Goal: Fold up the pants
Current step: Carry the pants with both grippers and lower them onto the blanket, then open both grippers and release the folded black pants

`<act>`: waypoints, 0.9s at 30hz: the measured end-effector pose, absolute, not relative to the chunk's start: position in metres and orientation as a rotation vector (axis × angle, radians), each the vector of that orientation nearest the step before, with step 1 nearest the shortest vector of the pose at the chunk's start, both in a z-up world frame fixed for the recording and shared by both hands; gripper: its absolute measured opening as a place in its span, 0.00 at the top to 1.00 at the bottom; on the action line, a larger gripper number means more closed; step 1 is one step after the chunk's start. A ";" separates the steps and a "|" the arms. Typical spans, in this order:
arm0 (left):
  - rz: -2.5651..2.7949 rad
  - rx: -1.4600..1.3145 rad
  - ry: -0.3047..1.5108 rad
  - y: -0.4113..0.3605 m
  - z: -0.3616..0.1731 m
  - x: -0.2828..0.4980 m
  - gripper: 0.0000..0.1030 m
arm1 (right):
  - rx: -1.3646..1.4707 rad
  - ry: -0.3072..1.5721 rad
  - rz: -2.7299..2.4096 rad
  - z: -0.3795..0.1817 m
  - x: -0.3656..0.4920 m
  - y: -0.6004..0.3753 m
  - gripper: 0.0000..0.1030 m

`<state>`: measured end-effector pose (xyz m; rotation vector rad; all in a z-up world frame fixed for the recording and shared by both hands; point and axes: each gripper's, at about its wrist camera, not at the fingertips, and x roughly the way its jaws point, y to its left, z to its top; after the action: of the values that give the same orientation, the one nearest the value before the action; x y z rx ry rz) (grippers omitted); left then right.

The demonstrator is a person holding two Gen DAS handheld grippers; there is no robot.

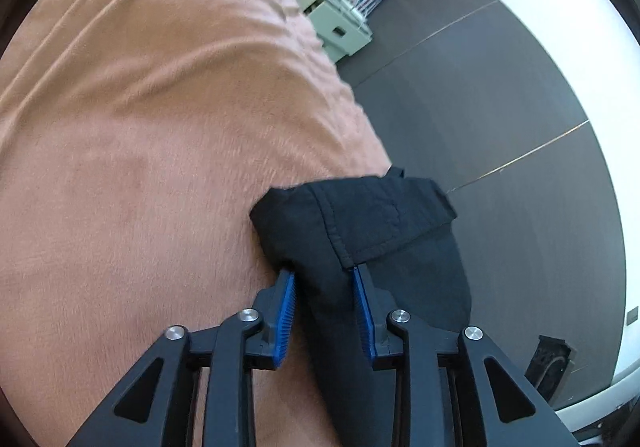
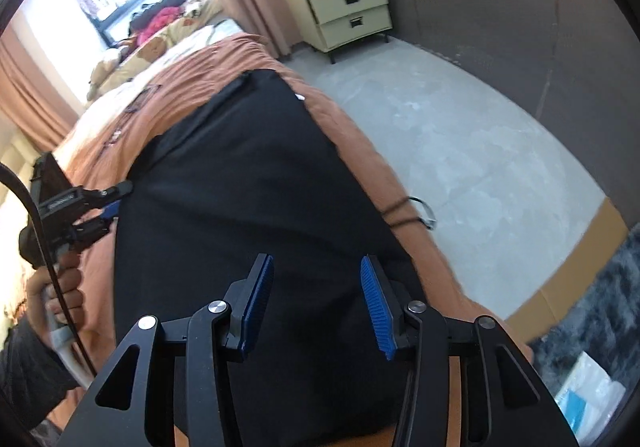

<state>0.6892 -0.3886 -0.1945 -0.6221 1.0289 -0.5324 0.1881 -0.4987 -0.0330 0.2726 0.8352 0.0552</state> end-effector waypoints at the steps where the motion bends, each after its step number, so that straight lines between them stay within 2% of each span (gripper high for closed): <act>1: -0.535 -0.630 1.055 -0.388 -0.197 0.684 0.69 | 0.265 0.852 0.041 -0.035 0.184 -0.498 0.58; 4: -0.542 -0.610 1.082 -0.389 -0.198 0.668 0.63 | 0.273 0.876 0.031 -0.032 0.164 -0.503 0.58; 6: -0.548 -0.586 1.096 -0.396 -0.201 0.679 0.63 | 0.280 0.890 0.026 -0.029 0.156 -0.503 0.58; 17: -0.581 -0.385 1.138 -0.402 -0.169 0.623 0.61 | 0.295 0.904 0.016 0.006 0.121 -0.489 0.56; 19: -0.576 -0.366 1.120 -0.395 -0.156 0.616 0.55 | 0.302 0.885 -0.003 0.014 0.109 -0.486 0.45; 20: -0.571 -0.352 1.108 -0.393 -0.150 0.612 0.47 | 0.301 0.870 -0.012 0.018 0.102 -0.483 0.34; 21: -0.567 -0.335 1.095 -0.391 -0.143 0.608 0.39 | 0.300 0.859 -0.016 0.022 0.096 -0.480 0.28; 22: -0.565 -0.312 1.078 -0.390 -0.136 0.605 0.35 | 0.300 0.847 -0.023 0.030 0.088 -0.480 0.27; 24: -0.558 -0.262 1.040 -0.387 -0.120 0.594 0.19 | 0.292 0.829 -0.035 0.041 0.076 -0.475 0.25; 27: -0.551 -0.194 0.992 -0.382 -0.100 0.580 0.07 | 0.264 0.797 -0.051 0.058 0.059 -0.466 0.19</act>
<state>0.5802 -0.3820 -0.0997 -0.1937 0.9922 -0.5513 0.0588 -0.4661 0.0584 0.2635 0.7971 -0.0513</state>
